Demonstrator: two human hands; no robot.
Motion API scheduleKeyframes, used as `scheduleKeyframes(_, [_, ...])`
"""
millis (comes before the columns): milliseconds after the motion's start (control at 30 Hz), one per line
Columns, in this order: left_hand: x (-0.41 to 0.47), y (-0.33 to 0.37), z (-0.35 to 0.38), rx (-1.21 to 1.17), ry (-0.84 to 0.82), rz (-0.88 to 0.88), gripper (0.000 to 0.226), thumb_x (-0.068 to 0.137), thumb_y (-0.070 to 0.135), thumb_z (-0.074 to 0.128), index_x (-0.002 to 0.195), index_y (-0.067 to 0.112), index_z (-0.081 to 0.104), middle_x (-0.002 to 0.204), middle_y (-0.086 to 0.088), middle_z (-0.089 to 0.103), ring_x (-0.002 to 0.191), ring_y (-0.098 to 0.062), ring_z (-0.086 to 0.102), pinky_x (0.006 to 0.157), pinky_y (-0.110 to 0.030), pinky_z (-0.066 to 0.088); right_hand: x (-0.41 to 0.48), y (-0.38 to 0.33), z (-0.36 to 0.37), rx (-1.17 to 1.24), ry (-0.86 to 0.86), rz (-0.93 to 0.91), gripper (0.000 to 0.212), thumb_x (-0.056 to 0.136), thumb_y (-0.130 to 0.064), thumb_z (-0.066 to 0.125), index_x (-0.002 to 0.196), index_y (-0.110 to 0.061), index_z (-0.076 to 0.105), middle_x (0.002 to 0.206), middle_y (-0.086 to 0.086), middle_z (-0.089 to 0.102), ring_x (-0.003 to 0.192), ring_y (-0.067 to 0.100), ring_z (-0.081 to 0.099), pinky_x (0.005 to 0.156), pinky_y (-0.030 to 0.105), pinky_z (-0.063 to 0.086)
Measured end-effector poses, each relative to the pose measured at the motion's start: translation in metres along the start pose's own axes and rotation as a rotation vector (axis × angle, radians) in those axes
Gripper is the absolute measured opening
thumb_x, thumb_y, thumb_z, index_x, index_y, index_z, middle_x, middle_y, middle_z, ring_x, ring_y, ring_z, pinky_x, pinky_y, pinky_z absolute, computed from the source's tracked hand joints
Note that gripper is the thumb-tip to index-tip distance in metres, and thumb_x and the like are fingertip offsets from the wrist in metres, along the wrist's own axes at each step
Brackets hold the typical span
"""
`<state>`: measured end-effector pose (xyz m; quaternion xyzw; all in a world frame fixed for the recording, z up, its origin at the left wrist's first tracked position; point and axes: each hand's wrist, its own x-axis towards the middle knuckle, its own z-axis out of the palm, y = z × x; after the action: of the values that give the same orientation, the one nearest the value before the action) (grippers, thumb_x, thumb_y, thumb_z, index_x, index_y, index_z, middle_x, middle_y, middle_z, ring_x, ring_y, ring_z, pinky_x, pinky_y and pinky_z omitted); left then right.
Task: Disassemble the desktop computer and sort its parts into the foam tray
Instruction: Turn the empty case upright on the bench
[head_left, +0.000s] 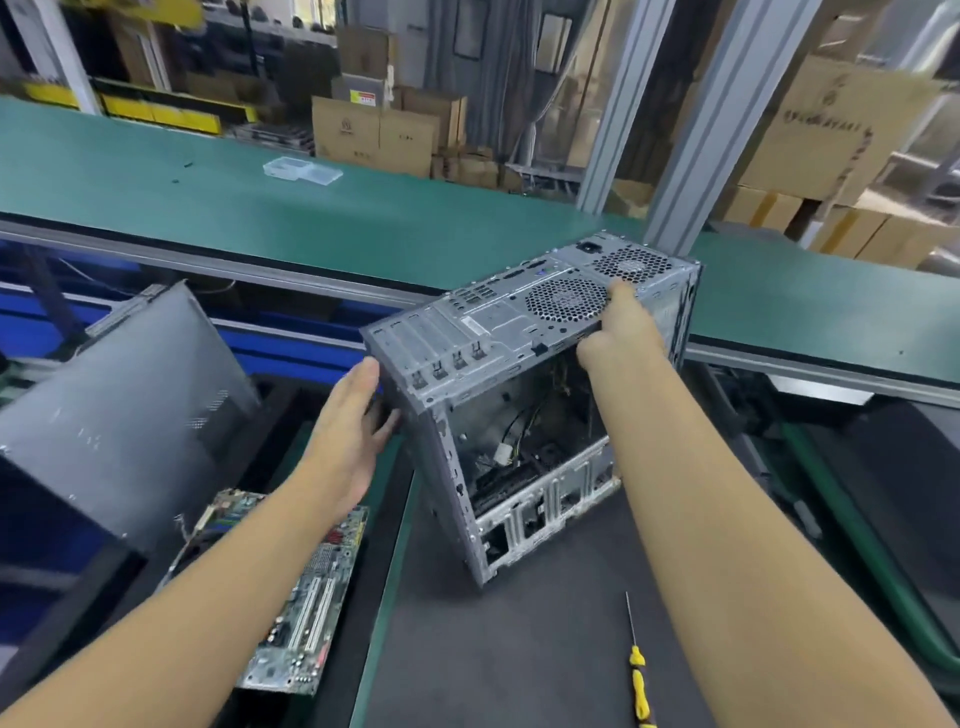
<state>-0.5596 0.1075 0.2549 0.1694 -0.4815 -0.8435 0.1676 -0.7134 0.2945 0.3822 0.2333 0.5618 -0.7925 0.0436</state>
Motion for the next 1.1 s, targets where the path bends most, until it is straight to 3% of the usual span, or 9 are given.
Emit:
scheduleKeyframes(100, [-0.018, -0.034, 0.021, 0.39, -0.2, 0.046, 0.131, 0.049, 0.082, 0.074, 0.155, 0.045, 0.006, 0.158, 0.021, 0.023, 0.143, -0.003, 0.029, 0.114, -0.032, 0.028, 0.016, -0.005, -0.017, 0.016, 0.08, 0.067, 0.043, 0.083, -0.039, 0.069, 0.118, -0.016, 0.06, 0.094, -0.001, 0.049, 0.067, 0.018, 0.042, 0.054, 0.025, 0.037])
scheduleKeyframes(233, [-0.024, -0.071, 0.055, 0.72, -0.181, 0.054, 0.129, 0.065, 0.06, 0.083, 0.133, 0.069, -0.026, 0.161, 0.027, -0.005, 0.148, -0.004, 0.015, 0.118, -0.034, 0.023, 0.038, -0.008, -0.049, 0.161, 0.112, 0.103, 0.022, 0.086, -0.037, 0.07, 0.092, -0.018, 0.061, 0.087, -0.002, 0.059, 0.064, 0.017, 0.054, 0.049, 0.021, 0.048])
scheduleKeyframes(300, [-0.018, -0.084, 0.067, 0.727, -0.127, 0.13, 0.124, 0.08, 0.031, 0.079, 0.141, 0.061, -0.024, 0.164, 0.021, -0.002, 0.149, -0.013, 0.022, 0.11, -0.027, 0.037, 0.046, -0.001, -0.067, 0.216, 0.043, 0.07, 0.02, 0.092, -0.036, 0.063, 0.094, -0.017, 0.057, 0.111, 0.007, 0.065, 0.09, 0.02, 0.065, 0.077, 0.032, 0.06])
scheduleKeyframes(367, [-0.01, -0.091, 0.07, 0.771, -0.082, 0.159, 0.12, 0.083, 0.012, 0.071, 0.141, 0.063, -0.021, 0.164, 0.016, 0.008, 0.139, -0.027, 0.042, 0.095, -0.033, 0.053, 0.055, 0.002, -0.075, 0.366, -0.109, 0.105, 0.015, 0.1, -0.034, 0.049, 0.098, -0.019, 0.052, 0.145, 0.013, 0.051, 0.124, 0.028, 0.057, 0.106, 0.04, 0.047])
scheduleKeyframes(467, [0.012, -0.087, 0.06, 0.822, -0.092, 0.187, 0.119, 0.078, 0.009, 0.068, 0.139, 0.07, -0.014, 0.154, 0.007, 0.04, 0.088, -0.012, 0.07, 0.058, -0.028, 0.058, 0.062, 0.007, -0.078, 0.446, -0.138, 0.127, 0.02, 0.098, -0.028, 0.058, 0.11, -0.014, 0.063, 0.13, 0.012, 0.064, 0.122, 0.029, 0.061, 0.105, 0.043, 0.047])
scheduleKeyframes(533, [0.033, -0.078, 0.05, 0.87, -0.11, 0.157, 0.117, 0.077, 0.008, 0.067, 0.139, 0.071, -0.009, 0.141, -0.002, 0.054, 0.056, -0.006, 0.062, 0.043, -0.02, 0.048, 0.064, 0.007, -0.075, 0.556, -0.099, 0.172, 0.03, 0.093, -0.025, 0.068, 0.12, -0.014, 0.065, 0.123, 0.005, 0.068, 0.116, 0.022, 0.064, 0.104, 0.038, 0.048])
scheduleKeyframes(733, [0.087, -0.059, 0.029, 1.076, -0.111, 0.082, 0.098, 0.08, 0.023, 0.071, 0.15, 0.052, 0.009, 0.095, 0.017, 0.064, 0.064, -0.016, 0.064, 0.043, -0.018, 0.05, 0.054, 0.02, -0.062, 0.639, -0.098, 0.26, 0.028, 0.089, -0.029, 0.074, 0.112, -0.026, 0.058, 0.11, -0.004, 0.052, 0.089, 0.011, 0.055, 0.086, 0.015, 0.041])
scheduleKeyframes(900, [0.102, -0.068, 0.02, 1.094, -0.111, 0.128, 0.083, 0.082, 0.023, 0.074, 0.149, 0.037, 0.027, 0.079, 0.014, 0.064, 0.063, -0.012, 0.059, 0.048, -0.016, 0.046, 0.049, 0.034, -0.067, 0.551, -0.172, 0.181, 0.063, 0.094, -0.031, 0.067, 0.15, -0.017, 0.04, 0.157, 0.002, 0.035, 0.143, 0.017, 0.035, 0.119, 0.034, 0.027])
scheduleKeyframes(1100, [0.095, -0.074, 0.022, 1.108, -0.045, 0.124, 0.078, 0.086, 0.023, 0.071, 0.15, 0.034, 0.027, 0.091, 0.002, 0.063, 0.076, -0.029, 0.065, 0.052, -0.025, 0.045, 0.038, 0.058, -0.1, 0.285, -0.267, 0.011, 0.039, 0.101, -0.043, 0.044, 0.117, -0.009, 0.053, 0.113, 0.016, 0.07, 0.1, 0.028, 0.07, 0.094, 0.039, 0.052])
